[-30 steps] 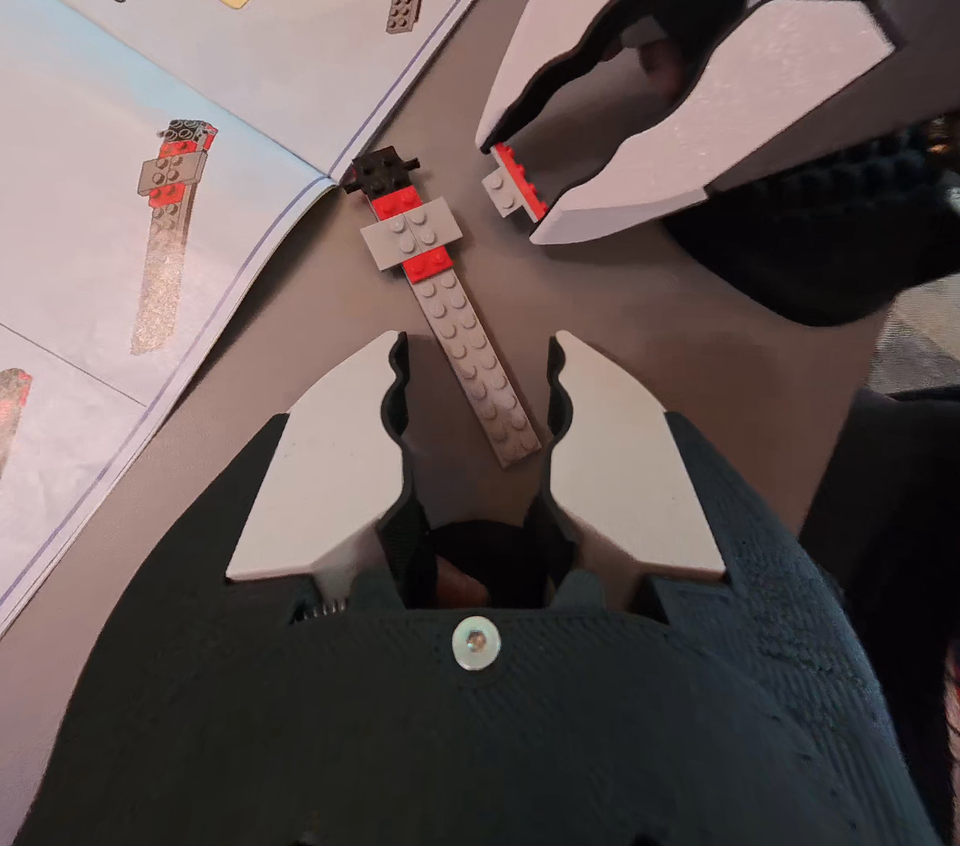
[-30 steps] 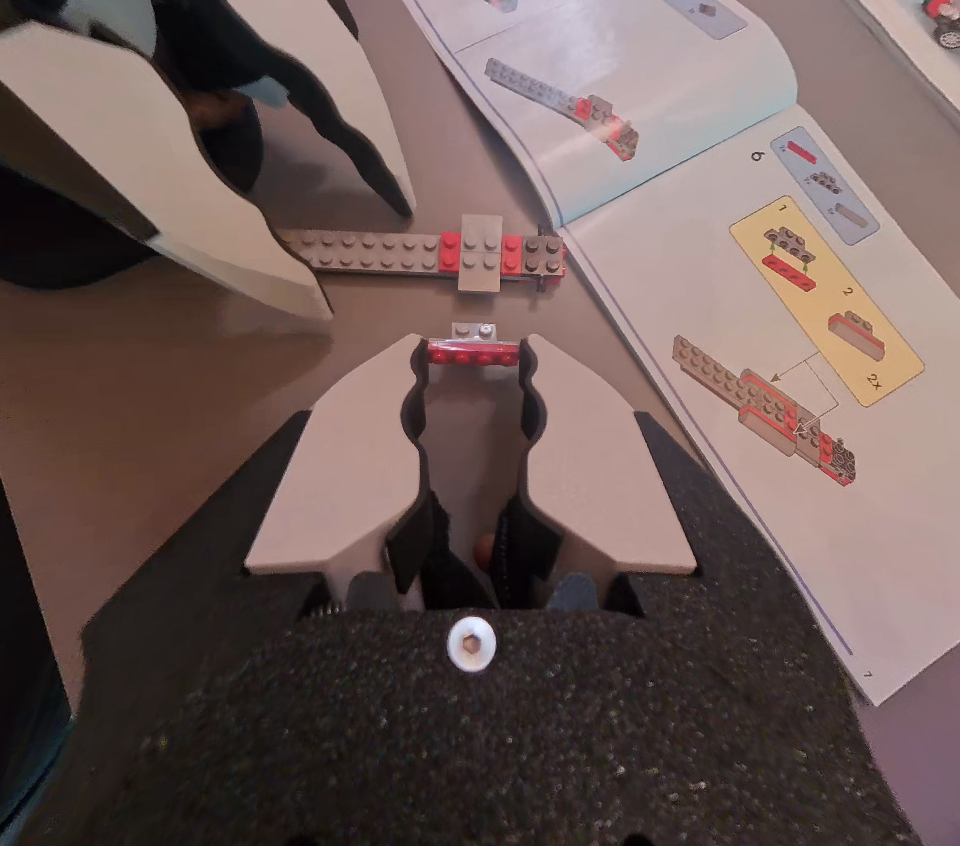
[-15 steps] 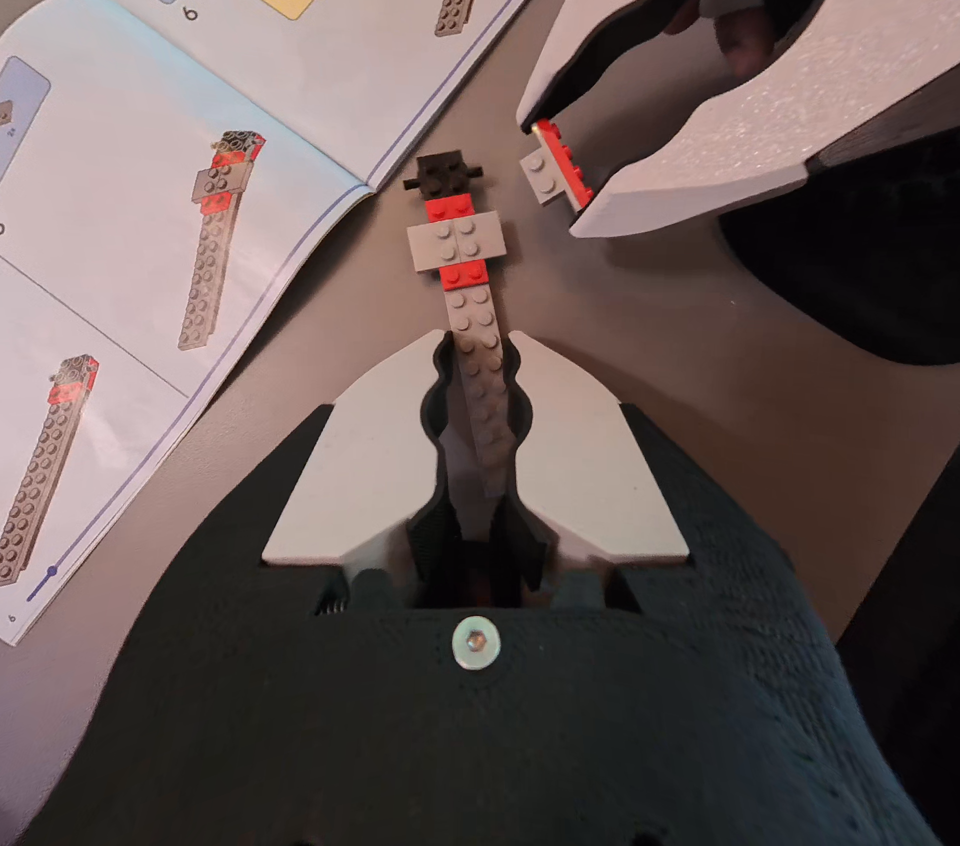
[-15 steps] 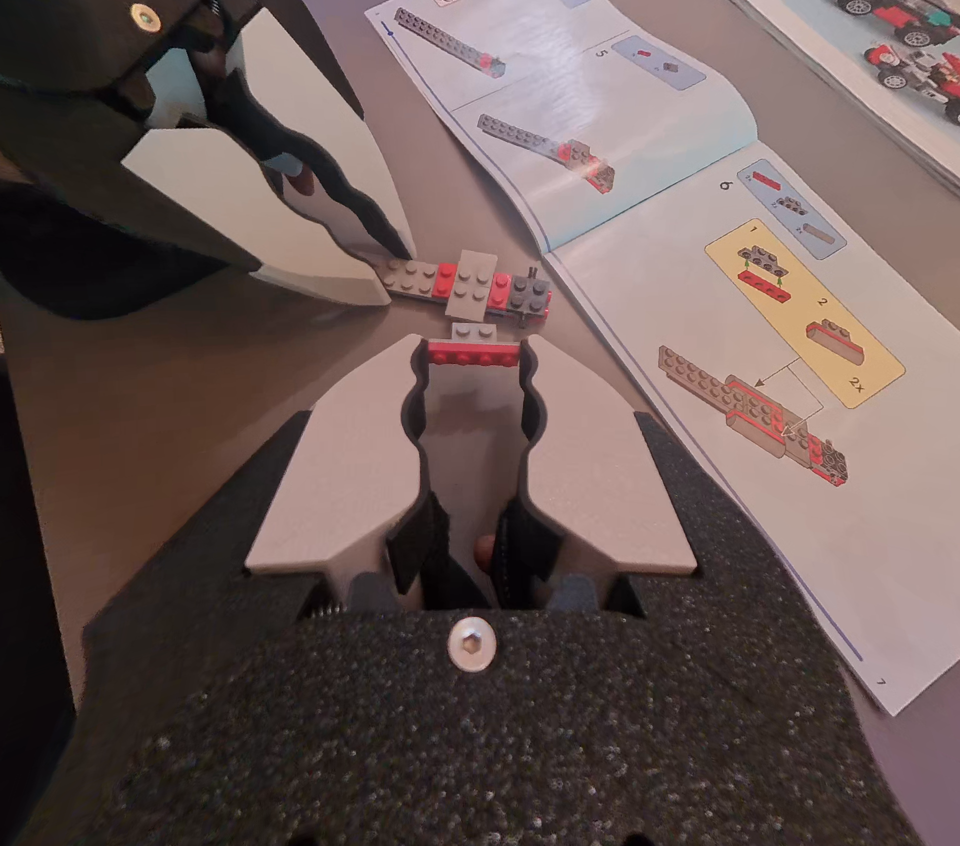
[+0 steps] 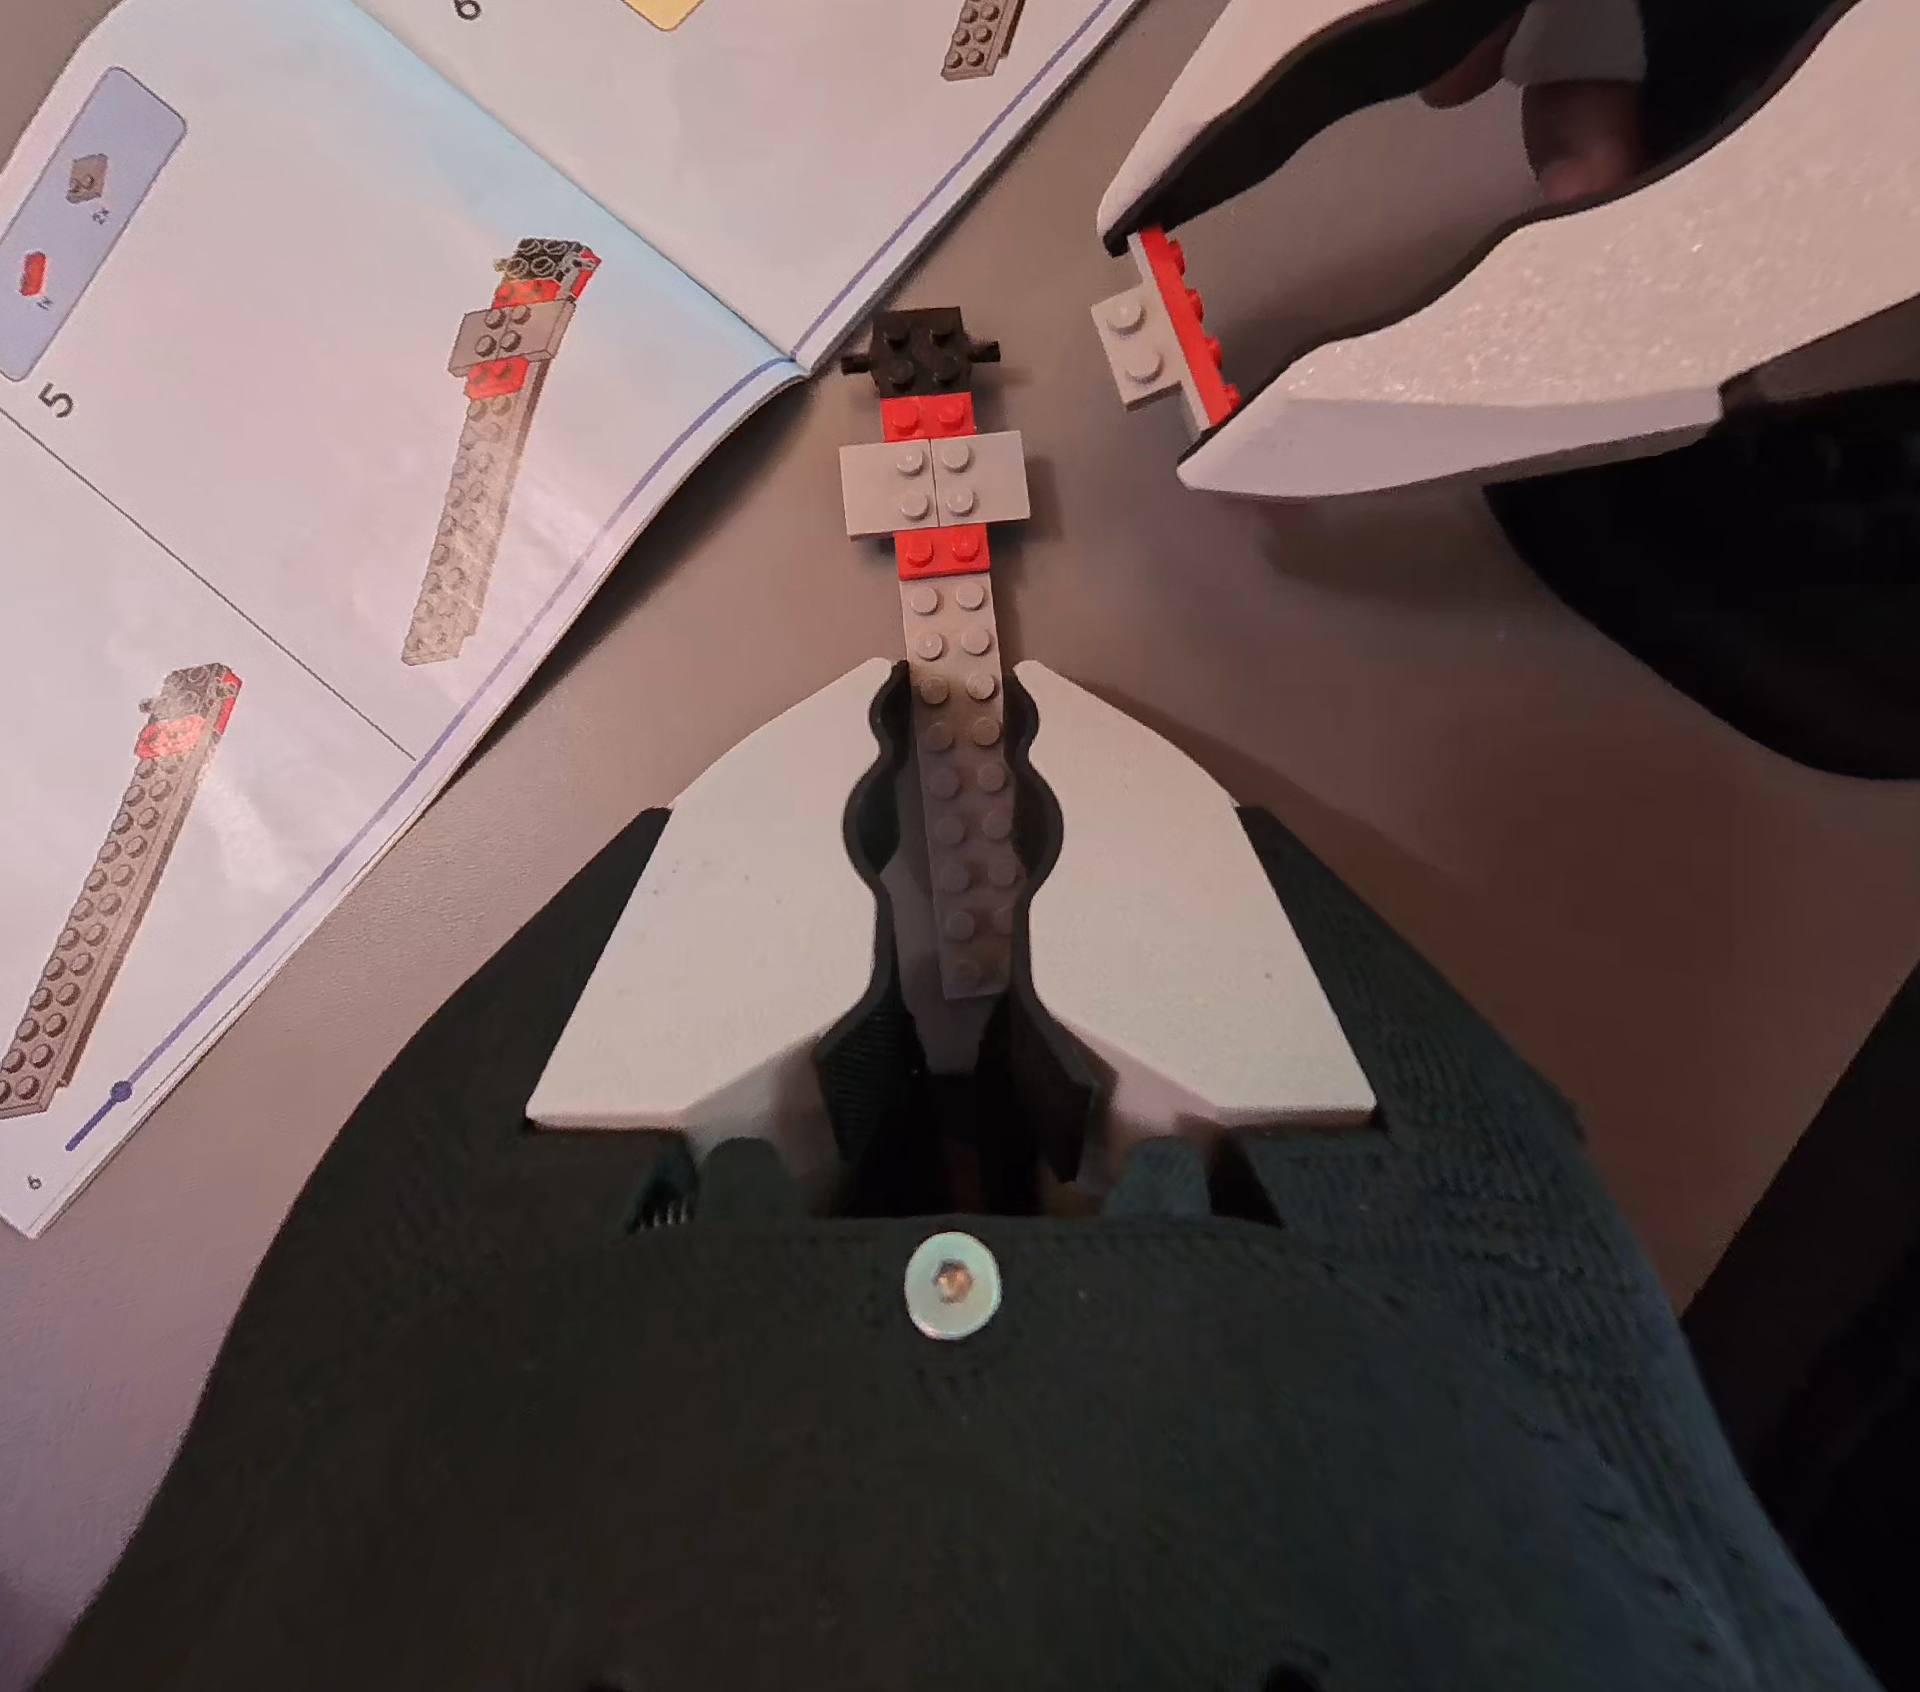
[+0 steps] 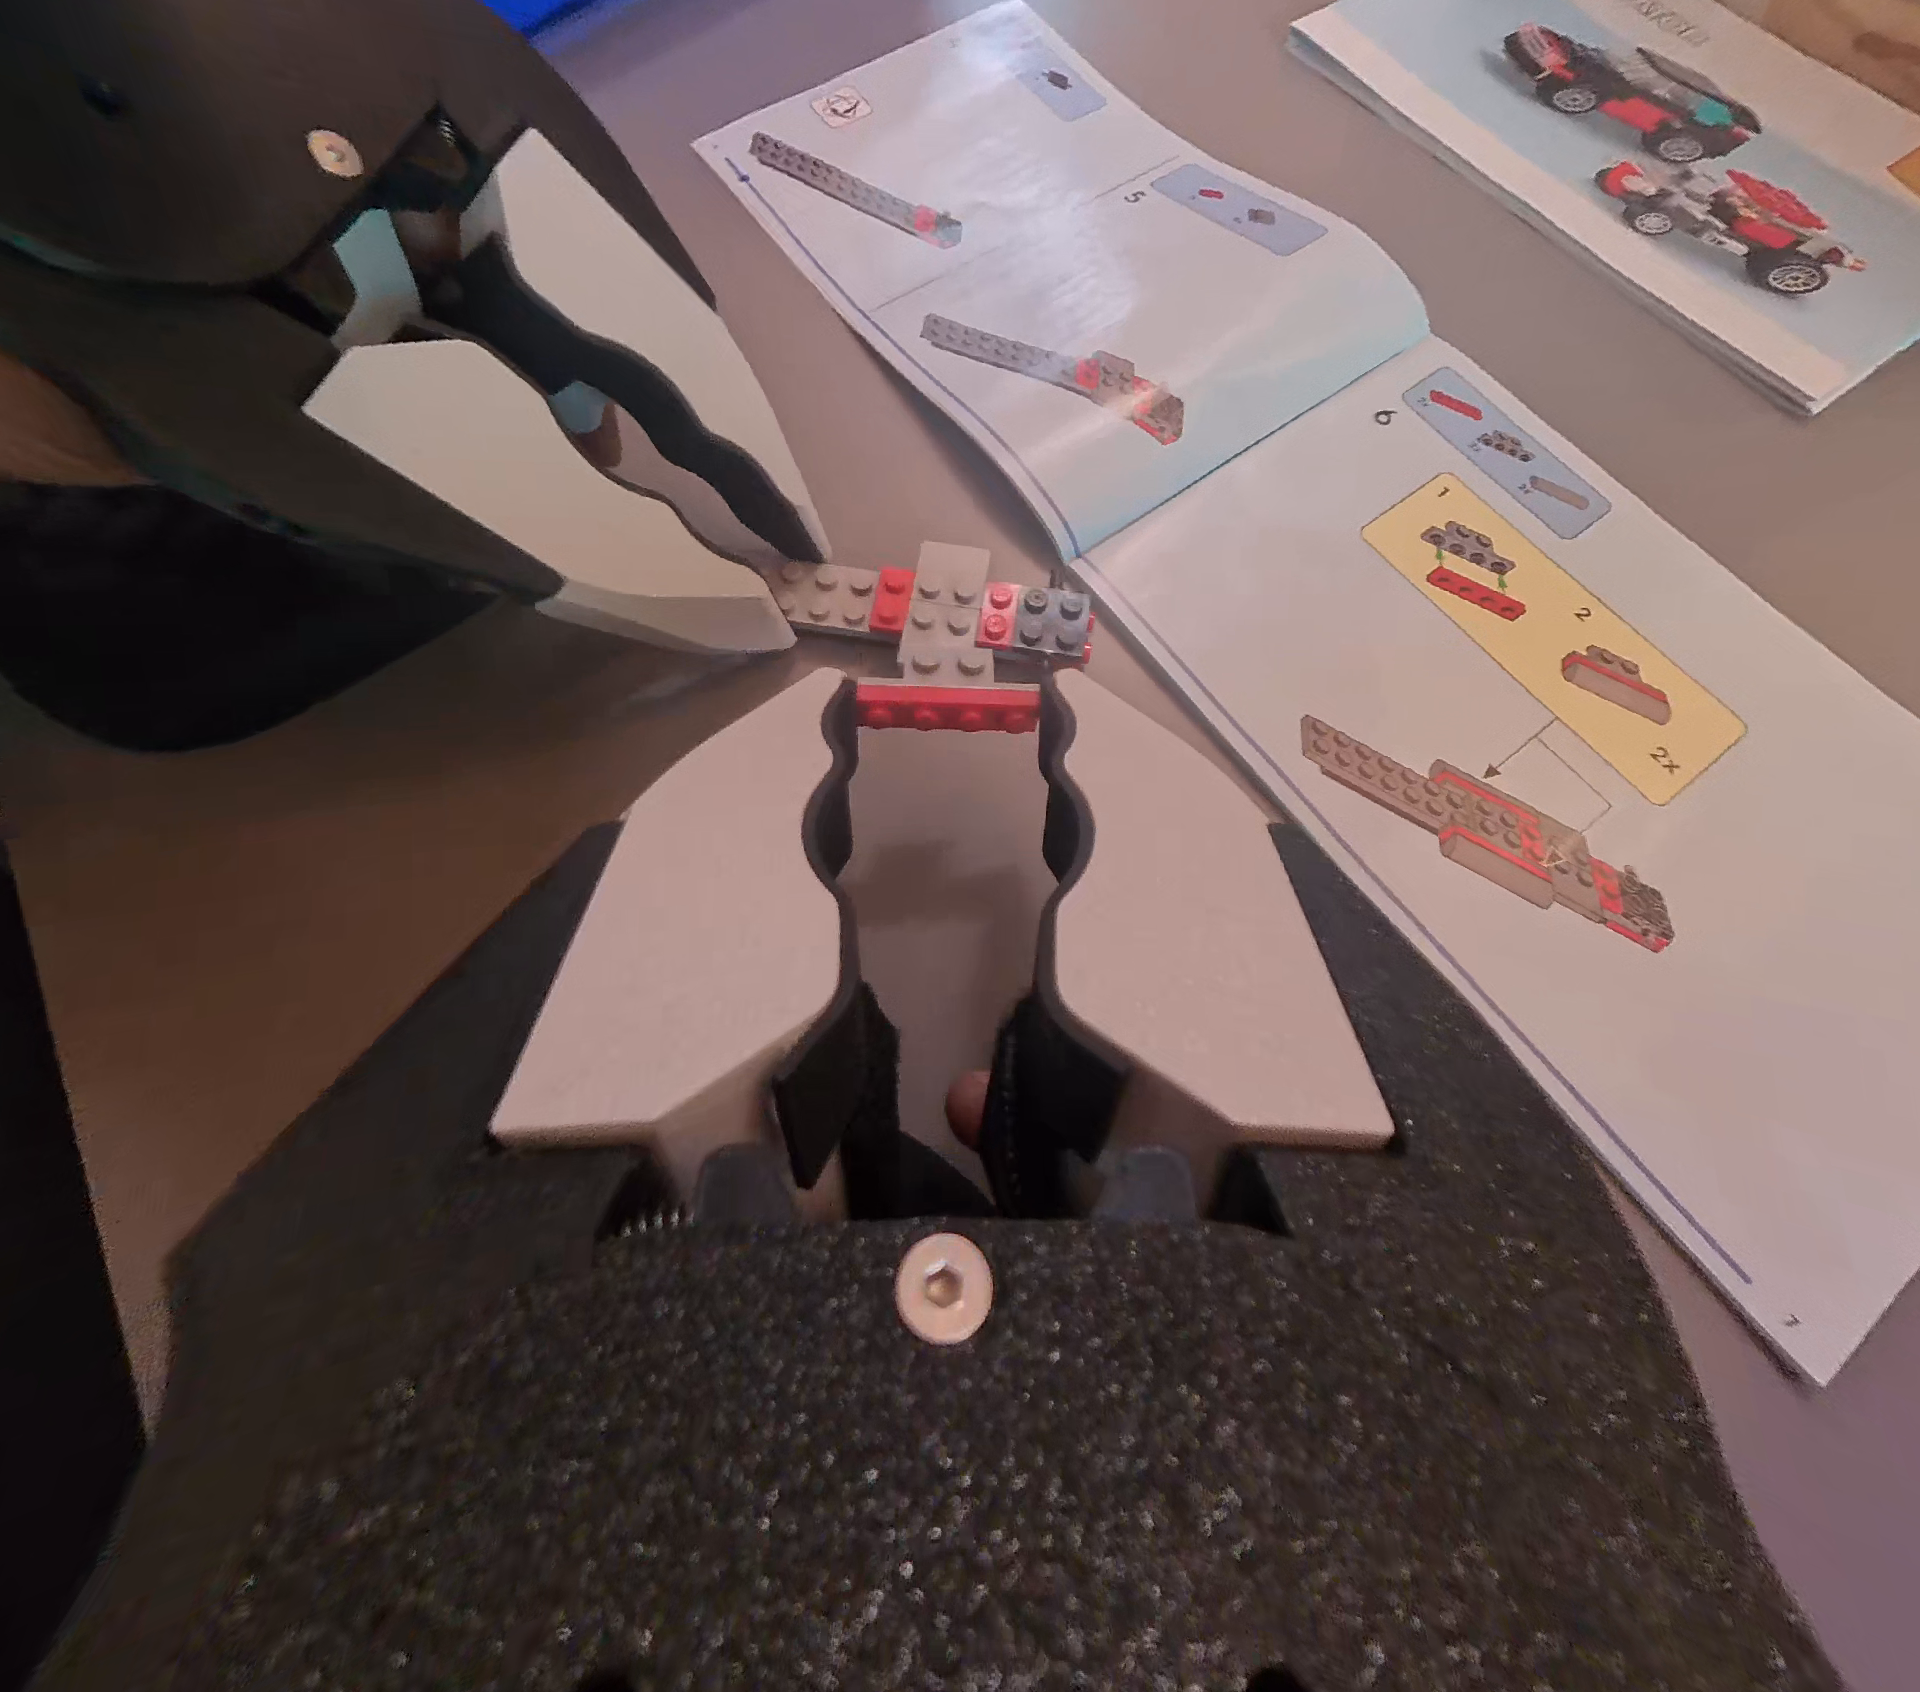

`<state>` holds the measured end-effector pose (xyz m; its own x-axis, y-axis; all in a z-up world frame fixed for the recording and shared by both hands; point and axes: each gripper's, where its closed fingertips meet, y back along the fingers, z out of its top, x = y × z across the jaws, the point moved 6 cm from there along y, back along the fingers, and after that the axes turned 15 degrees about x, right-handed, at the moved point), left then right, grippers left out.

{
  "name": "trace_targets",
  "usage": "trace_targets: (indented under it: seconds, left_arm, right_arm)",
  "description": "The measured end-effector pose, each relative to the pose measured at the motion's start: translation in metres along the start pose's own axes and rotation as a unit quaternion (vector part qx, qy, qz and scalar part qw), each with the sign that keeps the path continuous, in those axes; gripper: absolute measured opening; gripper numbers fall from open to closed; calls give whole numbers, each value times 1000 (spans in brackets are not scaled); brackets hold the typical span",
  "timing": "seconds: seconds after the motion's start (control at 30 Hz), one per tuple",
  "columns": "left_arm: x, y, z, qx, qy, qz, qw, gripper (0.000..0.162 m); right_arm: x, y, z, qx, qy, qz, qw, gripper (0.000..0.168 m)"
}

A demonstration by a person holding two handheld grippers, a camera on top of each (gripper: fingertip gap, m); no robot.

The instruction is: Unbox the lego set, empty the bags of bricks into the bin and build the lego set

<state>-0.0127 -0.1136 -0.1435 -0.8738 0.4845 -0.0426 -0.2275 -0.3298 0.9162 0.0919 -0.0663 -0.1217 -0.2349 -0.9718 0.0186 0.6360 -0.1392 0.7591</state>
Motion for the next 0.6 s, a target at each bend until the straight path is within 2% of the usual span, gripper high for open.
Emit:
trace_targets:
  seconds: [0.3, 0.6]
  left_arm:
    - [3, 18, 7, -88, 37, -51, 994, 17]
    - [5, 28, 3, -91, 17, -58, 994, 17]
  right_arm:
    - [-3, 14, 9, -83, -9, -38, 996, 33]
    - [-6, 27, 8, -111, 12, -42, 993, 33]
